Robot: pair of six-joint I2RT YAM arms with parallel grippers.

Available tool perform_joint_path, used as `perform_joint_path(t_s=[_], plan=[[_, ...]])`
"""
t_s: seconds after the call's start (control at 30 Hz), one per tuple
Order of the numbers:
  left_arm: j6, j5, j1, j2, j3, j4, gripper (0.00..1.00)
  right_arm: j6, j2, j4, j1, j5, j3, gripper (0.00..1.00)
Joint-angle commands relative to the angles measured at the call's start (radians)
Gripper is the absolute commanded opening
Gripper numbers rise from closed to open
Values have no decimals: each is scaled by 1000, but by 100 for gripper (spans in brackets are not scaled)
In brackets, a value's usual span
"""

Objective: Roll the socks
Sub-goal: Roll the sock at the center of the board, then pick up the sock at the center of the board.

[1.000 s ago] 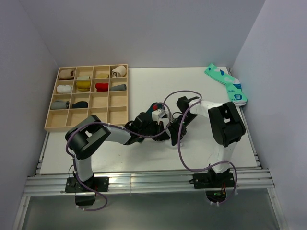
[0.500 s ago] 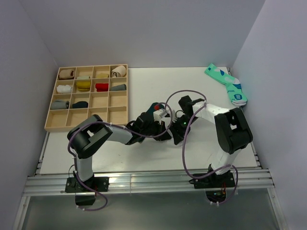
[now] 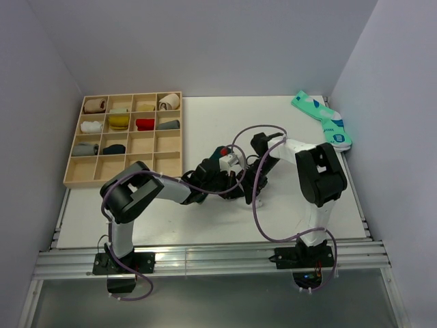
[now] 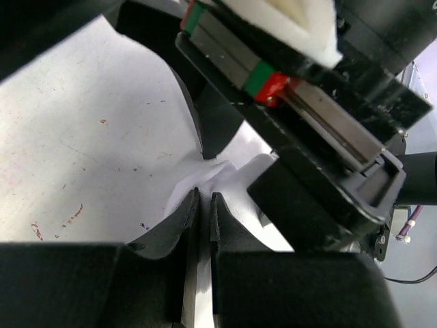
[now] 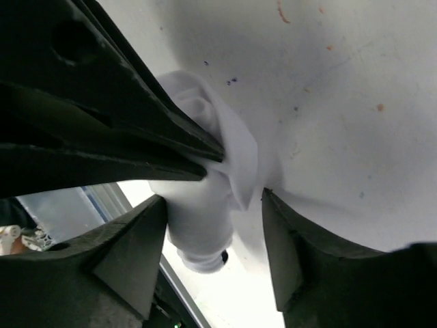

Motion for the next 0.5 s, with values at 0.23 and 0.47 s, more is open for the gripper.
perform_joint_path(t_s=[0.23,0.47], plan=[[-56,-47,-20,40,-31,-80,0,-24,47,126,15,0,-42,27],[-141,-191,-20,-85,-96,-60,19,22,41,175,7,26,-70,0]])
